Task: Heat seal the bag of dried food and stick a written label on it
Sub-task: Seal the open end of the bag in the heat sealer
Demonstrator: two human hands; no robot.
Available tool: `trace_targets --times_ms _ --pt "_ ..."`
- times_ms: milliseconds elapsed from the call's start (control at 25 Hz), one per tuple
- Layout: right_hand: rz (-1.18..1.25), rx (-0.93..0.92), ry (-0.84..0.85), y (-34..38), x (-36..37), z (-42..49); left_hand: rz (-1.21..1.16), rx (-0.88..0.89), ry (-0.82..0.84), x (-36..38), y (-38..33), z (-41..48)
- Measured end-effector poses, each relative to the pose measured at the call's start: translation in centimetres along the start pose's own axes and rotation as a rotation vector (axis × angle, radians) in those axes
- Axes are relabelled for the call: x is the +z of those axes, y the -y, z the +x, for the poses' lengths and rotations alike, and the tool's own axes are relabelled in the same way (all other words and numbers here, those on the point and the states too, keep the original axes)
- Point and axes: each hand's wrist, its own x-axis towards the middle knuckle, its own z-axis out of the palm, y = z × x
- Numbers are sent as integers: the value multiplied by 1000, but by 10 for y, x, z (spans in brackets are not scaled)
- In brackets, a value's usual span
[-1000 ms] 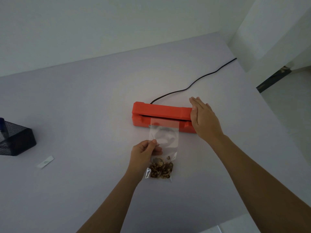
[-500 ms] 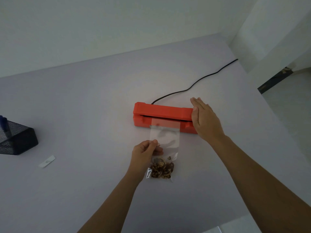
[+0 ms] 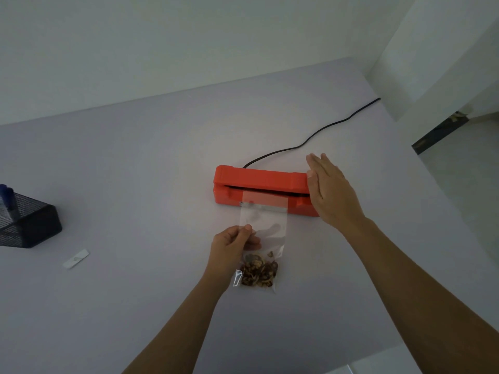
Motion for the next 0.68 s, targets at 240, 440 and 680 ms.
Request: trace_targets --times_ms 240,440,680 --pt "411 -119 -298 30 -47 -2 -22 -14 -2 0 0 1" --pt "573 236 -146 -10 -29 -32 64 42 -23 0 4 2" --pt "427 245 66 -21 10 -46 431 140 -125 3 4 -1"
